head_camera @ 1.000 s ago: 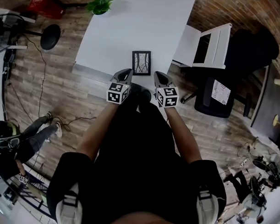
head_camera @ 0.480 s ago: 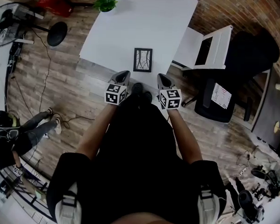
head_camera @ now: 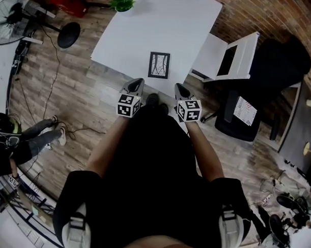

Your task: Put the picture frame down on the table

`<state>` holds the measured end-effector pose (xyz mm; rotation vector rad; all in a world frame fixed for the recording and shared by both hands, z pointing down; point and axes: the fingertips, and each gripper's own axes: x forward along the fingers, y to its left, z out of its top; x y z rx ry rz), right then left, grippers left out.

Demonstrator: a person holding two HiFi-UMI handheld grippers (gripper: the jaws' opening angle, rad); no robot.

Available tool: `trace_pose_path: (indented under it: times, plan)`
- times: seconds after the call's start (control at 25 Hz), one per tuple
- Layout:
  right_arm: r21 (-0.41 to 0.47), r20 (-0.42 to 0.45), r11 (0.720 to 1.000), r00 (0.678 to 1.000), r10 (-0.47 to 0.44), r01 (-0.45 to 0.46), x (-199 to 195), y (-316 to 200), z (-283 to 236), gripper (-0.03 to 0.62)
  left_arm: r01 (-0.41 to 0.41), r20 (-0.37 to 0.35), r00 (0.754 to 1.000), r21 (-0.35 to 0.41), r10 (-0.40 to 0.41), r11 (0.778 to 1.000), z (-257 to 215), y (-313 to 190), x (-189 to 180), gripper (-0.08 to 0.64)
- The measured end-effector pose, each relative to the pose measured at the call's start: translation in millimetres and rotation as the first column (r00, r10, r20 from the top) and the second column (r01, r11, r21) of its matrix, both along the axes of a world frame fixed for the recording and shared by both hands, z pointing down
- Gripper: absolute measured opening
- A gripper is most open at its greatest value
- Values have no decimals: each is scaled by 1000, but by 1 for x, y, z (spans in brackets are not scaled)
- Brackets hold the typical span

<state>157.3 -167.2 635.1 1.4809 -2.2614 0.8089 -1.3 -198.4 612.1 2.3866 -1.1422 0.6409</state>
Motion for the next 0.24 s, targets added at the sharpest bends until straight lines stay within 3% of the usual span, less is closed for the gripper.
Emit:
trace_pose_path:
  times: [0.24]
  plan:
    - [-20, 17, 1000, 1000, 10, -9, 0, 8, 5, -3, 33, 3, 999, -7, -33, 999, 1, 8, -12, 21]
